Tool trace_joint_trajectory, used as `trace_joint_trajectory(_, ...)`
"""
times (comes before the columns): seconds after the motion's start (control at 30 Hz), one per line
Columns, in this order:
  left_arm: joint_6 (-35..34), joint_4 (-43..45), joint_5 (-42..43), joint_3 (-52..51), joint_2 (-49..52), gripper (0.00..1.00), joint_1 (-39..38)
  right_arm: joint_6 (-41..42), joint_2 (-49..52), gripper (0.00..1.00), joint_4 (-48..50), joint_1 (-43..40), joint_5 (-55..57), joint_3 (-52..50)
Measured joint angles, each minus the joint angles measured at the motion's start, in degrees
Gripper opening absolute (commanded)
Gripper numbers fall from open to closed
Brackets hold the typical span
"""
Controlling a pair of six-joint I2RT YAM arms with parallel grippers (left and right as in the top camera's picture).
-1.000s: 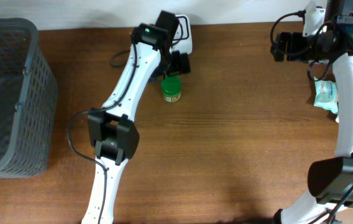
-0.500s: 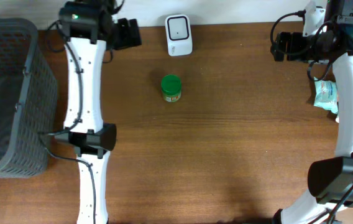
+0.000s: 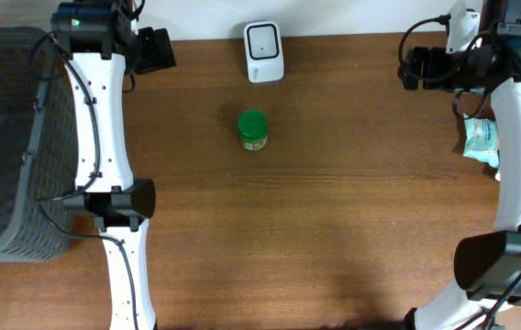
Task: Scan the item barcode
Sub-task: 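Set the green jar down at table center and raise the left arm, then move the right gripper to the green jar and grasp it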
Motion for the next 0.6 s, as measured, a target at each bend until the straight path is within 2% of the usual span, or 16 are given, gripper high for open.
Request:
trace_joint_trajectory(0.1,0.0,-0.02,0.0,0.0,0.0,0.99,0.0,-0.02,0.0,0.99,2.69,0.0,-2.75,0.0)
trace_joint_trajectory(0.3,0.0,0.0,0.0,0.0,0.0,0.99,0.0,0.04,0.0,0.99,1.01,0.17,-29.59,-0.02)
trace_joint_trajectory(0.37,0.0,-0.02,0.0,0.0,0.0,0.99,0.0,2.84,0.02,0.99,1.68,1.53,-34.05,-0.02)
trace_joint_trajectory(0.53,0.0,-0.02,0.0,0.0,0.0,0.99,0.0,31.61,2.8,0.99,-0.02,11.91,-15.89,-0.04)
trace_joint_trajectory(0.6,0.0,0.0,0.0,0.0,0.0,0.99,0.0,36.24,3.5,0.99,1.03,16.06,-12.63,-0.07)
